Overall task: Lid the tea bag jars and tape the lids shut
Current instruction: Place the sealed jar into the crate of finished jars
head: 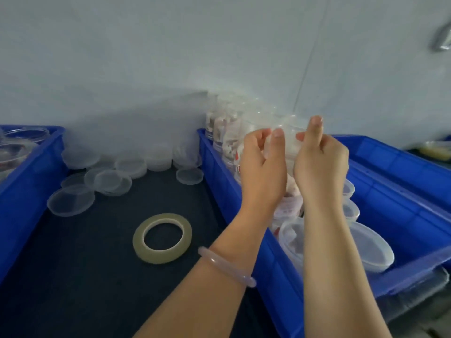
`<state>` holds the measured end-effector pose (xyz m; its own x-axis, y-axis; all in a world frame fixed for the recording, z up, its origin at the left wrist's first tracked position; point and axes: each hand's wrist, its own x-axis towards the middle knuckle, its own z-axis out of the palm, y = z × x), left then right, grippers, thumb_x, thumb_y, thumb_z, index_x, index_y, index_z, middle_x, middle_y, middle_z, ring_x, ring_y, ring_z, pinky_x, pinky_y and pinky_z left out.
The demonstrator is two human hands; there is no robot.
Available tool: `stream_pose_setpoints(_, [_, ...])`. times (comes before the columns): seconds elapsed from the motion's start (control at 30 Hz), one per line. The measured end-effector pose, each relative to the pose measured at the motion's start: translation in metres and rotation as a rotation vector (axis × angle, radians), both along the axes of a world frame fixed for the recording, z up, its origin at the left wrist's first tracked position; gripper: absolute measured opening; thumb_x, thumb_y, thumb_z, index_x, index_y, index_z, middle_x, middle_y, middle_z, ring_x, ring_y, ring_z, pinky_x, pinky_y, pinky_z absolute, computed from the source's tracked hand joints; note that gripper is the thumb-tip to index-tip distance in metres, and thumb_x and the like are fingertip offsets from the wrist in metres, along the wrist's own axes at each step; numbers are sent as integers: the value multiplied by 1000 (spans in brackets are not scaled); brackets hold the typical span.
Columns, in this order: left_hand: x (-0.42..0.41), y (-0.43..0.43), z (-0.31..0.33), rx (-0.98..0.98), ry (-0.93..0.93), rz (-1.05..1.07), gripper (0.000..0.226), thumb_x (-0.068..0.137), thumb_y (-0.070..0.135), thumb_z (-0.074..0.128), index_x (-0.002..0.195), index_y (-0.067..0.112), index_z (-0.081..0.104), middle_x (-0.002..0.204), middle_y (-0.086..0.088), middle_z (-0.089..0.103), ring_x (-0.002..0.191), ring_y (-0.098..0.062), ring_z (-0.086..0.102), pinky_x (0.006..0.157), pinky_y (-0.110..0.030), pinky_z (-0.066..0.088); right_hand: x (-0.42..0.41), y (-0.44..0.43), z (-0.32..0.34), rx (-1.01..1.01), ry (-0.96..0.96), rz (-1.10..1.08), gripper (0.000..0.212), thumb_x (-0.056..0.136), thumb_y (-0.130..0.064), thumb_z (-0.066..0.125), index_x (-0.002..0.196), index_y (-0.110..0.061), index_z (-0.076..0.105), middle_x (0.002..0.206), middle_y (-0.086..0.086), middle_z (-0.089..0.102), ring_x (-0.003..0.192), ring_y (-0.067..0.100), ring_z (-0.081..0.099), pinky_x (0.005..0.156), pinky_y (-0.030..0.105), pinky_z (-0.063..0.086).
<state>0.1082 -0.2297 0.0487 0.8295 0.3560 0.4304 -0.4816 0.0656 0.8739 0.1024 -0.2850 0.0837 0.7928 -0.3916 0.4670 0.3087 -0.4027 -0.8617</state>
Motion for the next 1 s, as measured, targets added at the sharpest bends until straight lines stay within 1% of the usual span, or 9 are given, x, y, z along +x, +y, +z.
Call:
stream_pose_setpoints(0.1, [2, -2, -8, 71, -9, -3, 39, 97, 40, 46, 131, 19, 48, 131, 7, 52, 119, -3, 47, 90, -6, 38, 4, 0, -7, 70, 28, 22, 49, 100, -44, 29, 103, -16, 69, 106, 4, 66, 113, 26, 54, 100, 47, 41])
stream_pose_setpoints(0.17, [4, -4, -9, 66, -19, 39, 43, 96, 41, 50, 134, 20, 46, 133, 7, 48, 122, -2, 44, 93, -10, 36, 2, 1, -7, 101, 88, 27, 45, 87, -46, 28, 101, -29, 67, 119, 0, 61, 117, 19, 43, 102, 51, 38])
stream_pose_setpoints(0.27, [8, -5, -10, -3, 30, 71, 41, 92, 45, 55, 124, 20, 50, 123, 7, 53, 114, -5, 50, 92, -19, 42, -2, -2, -6, 92, 131, 71, 31, 79, -40, 35, 91, -35, 63, 119, 1, 58, 120, 29, 46, 103, 54, 38])
stream_pose_setpoints(0.4, [6, -12, -10, 4, 16, 35, 27, 95, 44, 50, 110, 23, 55, 111, 8, 62, 103, -5, 58, 86, -21, 49, -2, -14, -6, -79, 175, 22, 47, 86, -45, 51, 131, -29, 52, 141, -2, 45, 130, 22, 40, 109, 47, 33])
stream_pose_setpoints(0.5, [2, -22, -3, 4, -50, 38, 17, 98, 37, 47, 105, 24, 56, 104, 11, 63, 97, 0, 58, 78, -10, 46, -2, -28, 0, -115, 145, -22, 54, 85, -51, 56, 132, -26, 51, 141, 0, 43, 130, 20, 40, 108, 42, 34])
stream_pose_setpoints(0.67, [9, -61, 17, -40, -30, -119, 16, 100, 26, 45, 104, 14, 55, 105, -4, 65, 99, -18, 63, 86, -35, 51, 10, -62, 11, -177, 47, -211, 51, 85, -42, 57, 132, -22, 51, 141, 4, 41, 127, 21, 36, 105, 34, 31])
stream_pose_setpoints(0.8, [34, -92, 18, -36, 49, -289, 12, 99, 23, 48, 101, 12, 54, 95, 1, 60, 94, -15, 58, 82, -19, 45, 27, -96, 12, -196, -11, -325, 47, 83, -30, 57, 129, -21, 52, 146, 5, 33, 131, 23, 32, 110, 40, 30])
stream_pose_setpoints(0.9, [58, -108, 12, 124, 187, -404, 15, 95, 20, 52, 87, 8, 49, 78, 0, 52, 77, -19, 50, 73, -30, 42, 44, -122, 1, -224, 60, -367, 47, 84, -22, 56, 131, -18, 52, 148, 6, 31, 134, 25, 29, 111, 41, 28])
stream_pose_setpoints(1.0, [68, -117, 5, 252, 306, -469, 29, 92, 22, 57, 117, 8, 51, 113, -11, 60, 104, -30, 60, 92, -45, 49, 62, -146, -14, -220, 263, -361, 49, 86, -22, 53, 134, -18, 49, 143, 11, 35, 131, 31, 32, 104, 39, 33])
